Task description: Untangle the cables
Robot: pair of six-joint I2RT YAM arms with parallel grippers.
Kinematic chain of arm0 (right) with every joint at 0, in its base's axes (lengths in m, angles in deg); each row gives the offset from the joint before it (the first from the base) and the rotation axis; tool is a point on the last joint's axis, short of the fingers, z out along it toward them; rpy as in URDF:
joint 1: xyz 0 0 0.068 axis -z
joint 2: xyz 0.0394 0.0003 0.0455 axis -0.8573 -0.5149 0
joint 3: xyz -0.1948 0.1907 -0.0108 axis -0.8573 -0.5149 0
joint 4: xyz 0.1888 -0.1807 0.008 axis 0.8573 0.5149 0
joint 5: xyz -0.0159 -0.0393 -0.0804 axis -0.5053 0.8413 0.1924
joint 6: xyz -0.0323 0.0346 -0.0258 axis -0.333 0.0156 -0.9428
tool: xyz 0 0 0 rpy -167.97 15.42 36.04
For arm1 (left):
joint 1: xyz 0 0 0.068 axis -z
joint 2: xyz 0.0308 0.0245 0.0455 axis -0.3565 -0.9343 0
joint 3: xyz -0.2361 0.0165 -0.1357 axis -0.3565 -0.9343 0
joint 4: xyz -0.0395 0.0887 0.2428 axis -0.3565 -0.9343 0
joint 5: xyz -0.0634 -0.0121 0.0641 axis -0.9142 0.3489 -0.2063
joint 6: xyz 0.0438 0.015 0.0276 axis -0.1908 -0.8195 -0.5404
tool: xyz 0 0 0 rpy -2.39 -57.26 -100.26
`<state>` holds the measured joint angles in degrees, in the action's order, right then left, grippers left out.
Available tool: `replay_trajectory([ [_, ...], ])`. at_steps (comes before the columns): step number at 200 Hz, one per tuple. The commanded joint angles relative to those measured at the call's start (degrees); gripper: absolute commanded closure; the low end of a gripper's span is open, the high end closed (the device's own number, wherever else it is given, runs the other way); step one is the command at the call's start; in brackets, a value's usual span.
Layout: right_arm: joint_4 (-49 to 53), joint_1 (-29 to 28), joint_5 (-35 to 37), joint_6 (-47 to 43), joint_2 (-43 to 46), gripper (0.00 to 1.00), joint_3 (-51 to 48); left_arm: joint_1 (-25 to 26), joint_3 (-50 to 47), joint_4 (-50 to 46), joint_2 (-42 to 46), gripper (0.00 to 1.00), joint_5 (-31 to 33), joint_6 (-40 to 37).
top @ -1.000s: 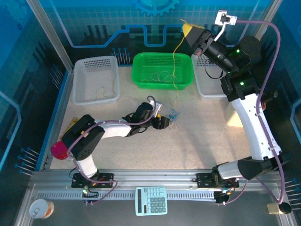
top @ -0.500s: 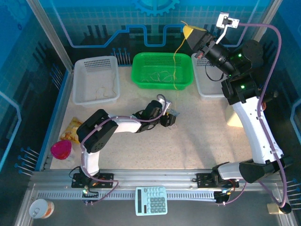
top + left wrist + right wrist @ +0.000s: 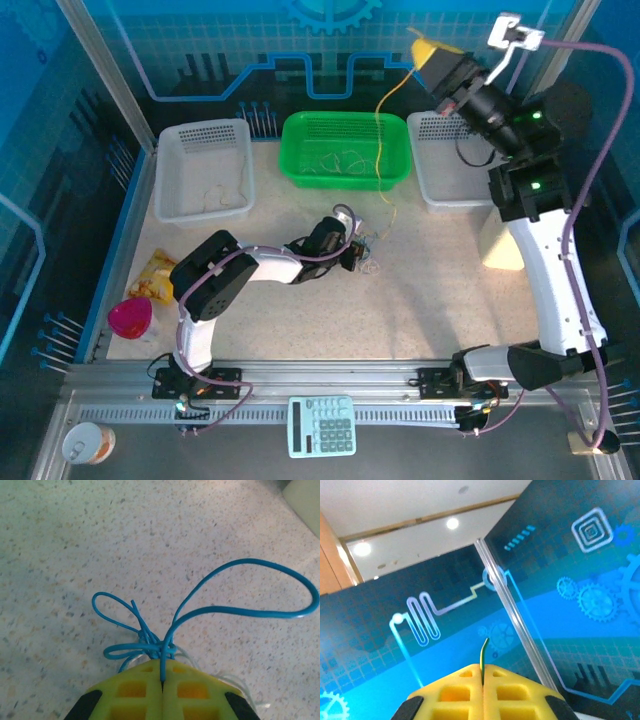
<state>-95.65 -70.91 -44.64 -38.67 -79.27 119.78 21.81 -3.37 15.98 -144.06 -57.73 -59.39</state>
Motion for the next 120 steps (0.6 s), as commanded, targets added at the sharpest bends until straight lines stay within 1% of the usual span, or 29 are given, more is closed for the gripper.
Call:
replay_trajectory([
  [1,-2.67,6.62,-0.33,4.90,0.37,1.00,4.60,-0.40,-3.28,0.54,2.46,1.00,0.60,-0.09],
  [17,-2.37,9.12,-0.46,6.12,-0.95,1.00,5.99,-0.42,-4.64,0.58,3.96,1.00,0.64,0.02],
  [35,-0.63,10.54,-0.56,5.37,-2.66,1.00,7.23,-0.52,-5.81,0.18,6.22,1.00,0.62,0.28],
  [42,0.18,10.90,-0.52,4.65,-3.23,1.00,7.50,-0.55,-6.08,-0.16,7.22,0.93,0.42,0.42],
  [57,2.45,11.44,0.25,2.41,-4.21,1.00,7.63,-0.53,-6.60,-0.96,9.52,0.69,-0.09,0.81],
  [76,4.49,12.36,1.53,-0.09,-5.45,1.00,7.68,-0.53,-7.15,-1.66,12.48,0.47,-0.54,1.45],
  [102,6.01,14.06,3.43,-2.19,-7.45,1.00,8.01,-0.52,-6.54,-3.80,15.81,0.29,-2.07,1.84],
  [120,5.68,16.32,4.13,-0.92,-9.20,1.00,8.93,-0.52,-6.00,-5.41,17.18,0.16,-2.29,1.76],
])
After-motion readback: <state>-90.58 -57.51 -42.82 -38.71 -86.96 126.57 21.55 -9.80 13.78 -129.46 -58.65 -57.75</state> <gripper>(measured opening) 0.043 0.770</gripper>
